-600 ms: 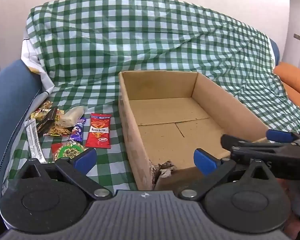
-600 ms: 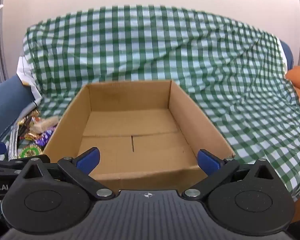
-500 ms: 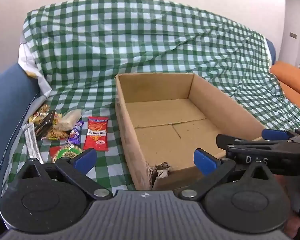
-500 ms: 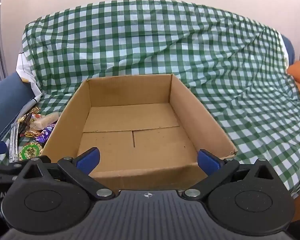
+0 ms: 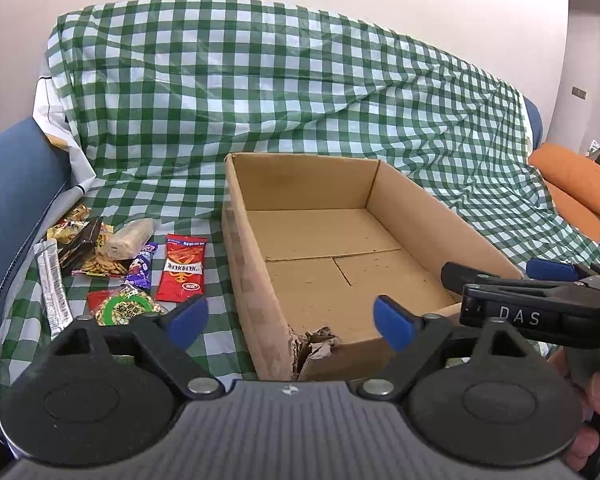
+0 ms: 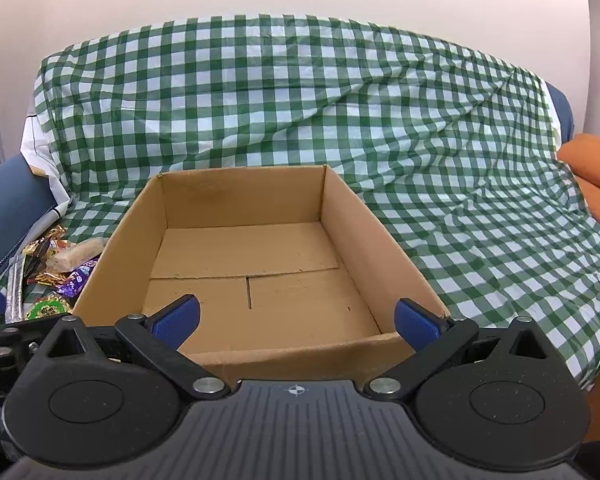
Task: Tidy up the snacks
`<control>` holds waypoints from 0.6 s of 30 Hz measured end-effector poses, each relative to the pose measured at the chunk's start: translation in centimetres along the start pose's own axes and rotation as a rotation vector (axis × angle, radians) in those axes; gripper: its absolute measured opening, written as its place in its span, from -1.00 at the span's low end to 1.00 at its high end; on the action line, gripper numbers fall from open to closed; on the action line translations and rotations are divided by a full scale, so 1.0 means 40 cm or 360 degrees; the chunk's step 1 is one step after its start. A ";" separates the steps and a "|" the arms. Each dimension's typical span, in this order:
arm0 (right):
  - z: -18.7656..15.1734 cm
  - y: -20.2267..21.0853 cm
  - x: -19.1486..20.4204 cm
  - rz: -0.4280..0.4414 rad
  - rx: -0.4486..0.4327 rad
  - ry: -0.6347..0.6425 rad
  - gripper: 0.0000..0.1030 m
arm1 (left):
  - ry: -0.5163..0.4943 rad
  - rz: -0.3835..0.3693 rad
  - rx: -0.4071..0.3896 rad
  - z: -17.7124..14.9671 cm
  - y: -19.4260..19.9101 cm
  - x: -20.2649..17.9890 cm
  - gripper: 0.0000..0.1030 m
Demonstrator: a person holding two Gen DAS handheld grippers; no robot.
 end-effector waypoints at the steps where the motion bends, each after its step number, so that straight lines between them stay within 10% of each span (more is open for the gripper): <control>1: 0.001 0.003 0.002 0.0001 -0.0016 0.0007 0.98 | 0.0000 0.0000 -0.0005 0.000 0.002 0.000 0.65; 18: 0.002 0.021 0.000 0.0070 -0.0082 -0.0061 0.67 | 0.0031 -0.0016 0.0067 0.012 0.004 0.024 -0.16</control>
Point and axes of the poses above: each gripper's, at about its wrist camera, not at the fingertips, and y roughly against the way its jaws point, x to its left, z to its top, the point moved 3 cm from there along -y, roughly the way its jaws point, and after that the axes turned 8 degrees about x, right-handed, at the moved point
